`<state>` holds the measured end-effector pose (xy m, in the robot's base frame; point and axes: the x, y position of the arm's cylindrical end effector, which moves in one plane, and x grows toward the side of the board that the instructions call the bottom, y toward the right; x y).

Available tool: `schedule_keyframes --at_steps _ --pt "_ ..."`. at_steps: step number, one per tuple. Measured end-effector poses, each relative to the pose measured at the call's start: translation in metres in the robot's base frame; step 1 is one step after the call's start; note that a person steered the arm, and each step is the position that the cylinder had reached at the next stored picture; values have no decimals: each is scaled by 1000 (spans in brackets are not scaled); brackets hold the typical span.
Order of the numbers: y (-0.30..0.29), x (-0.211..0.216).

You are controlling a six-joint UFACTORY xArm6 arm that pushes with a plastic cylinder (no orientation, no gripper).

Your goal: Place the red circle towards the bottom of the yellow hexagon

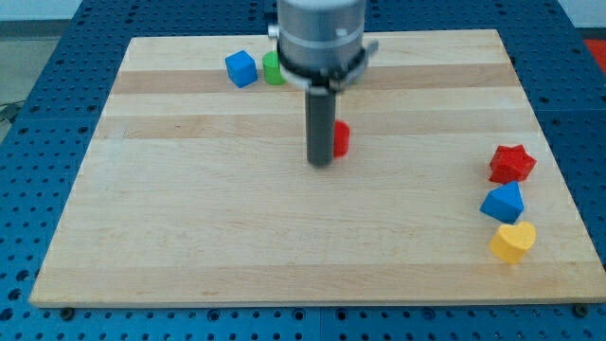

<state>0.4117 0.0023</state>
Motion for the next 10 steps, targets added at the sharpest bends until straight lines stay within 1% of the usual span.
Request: schedule_keyframes --at_steps 1,2,3,4,5,6,7,8,10 --pt "-16 -47" --pt "-21 -39" --pt "-21 77" --pt "21 148" --pt "80 81" --pt "81 76" --pt "58 28" --pt "45 -5" --pt "42 -27"
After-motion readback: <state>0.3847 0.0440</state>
